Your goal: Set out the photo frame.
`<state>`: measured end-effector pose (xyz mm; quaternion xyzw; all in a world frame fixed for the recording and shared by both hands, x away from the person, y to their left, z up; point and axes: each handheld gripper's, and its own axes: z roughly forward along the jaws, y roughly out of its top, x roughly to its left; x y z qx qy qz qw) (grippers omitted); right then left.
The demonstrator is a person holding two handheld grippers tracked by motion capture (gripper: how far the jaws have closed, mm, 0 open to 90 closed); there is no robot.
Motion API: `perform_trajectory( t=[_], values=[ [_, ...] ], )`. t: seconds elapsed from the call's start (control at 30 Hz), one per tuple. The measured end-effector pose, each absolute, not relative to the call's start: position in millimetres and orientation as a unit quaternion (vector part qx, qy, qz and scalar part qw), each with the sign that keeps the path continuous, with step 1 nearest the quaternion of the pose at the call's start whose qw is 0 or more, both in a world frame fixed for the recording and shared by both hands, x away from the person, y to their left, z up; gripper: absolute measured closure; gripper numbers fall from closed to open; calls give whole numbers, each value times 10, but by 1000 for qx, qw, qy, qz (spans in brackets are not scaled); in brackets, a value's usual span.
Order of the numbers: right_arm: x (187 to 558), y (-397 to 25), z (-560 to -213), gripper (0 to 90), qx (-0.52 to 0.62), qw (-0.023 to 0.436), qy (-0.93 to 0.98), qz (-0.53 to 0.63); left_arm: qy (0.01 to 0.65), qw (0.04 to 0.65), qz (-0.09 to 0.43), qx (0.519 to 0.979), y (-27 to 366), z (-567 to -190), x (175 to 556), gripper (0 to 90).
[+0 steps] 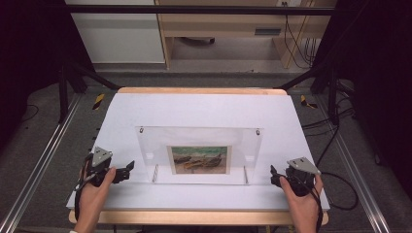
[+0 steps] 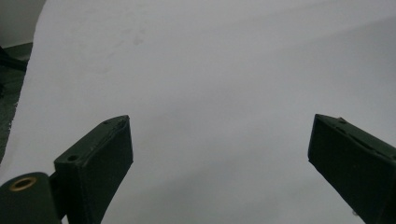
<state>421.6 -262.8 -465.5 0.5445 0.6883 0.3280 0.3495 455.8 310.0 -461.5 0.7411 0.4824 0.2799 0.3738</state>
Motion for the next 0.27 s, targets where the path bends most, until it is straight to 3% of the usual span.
perform_trajectory(
  t=[0.27],
  values=[
    [4442, -2696, -4689, 125, 563, 323, 677, 347, 496, 373, 266, 738, 3147, -4650, 4651, 45]
  ],
)
